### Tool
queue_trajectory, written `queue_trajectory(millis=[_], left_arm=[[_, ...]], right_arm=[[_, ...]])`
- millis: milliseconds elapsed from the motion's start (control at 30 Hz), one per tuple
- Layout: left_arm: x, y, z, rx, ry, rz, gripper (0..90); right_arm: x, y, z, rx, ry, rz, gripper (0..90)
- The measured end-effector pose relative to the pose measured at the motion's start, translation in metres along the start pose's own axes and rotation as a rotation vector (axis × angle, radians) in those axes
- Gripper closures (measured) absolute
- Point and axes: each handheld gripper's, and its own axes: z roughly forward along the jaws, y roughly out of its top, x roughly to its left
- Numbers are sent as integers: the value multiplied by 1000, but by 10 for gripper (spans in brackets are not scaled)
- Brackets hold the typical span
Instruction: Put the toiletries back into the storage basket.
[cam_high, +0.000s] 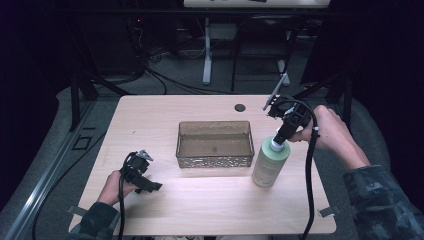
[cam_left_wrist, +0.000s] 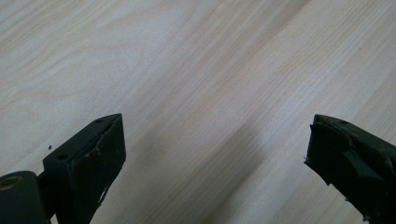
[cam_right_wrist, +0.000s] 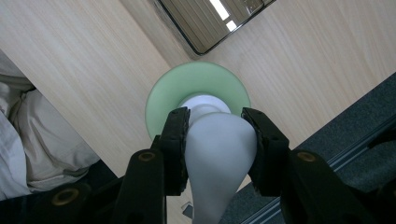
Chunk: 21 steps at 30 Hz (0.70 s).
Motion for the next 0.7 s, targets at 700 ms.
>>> queue_trajectory(millis=[700], left_arm=[[0, 1, 1, 1, -5, 0, 44]], right_arm=[[-4, -2, -15, 1, -14, 0, 629]])
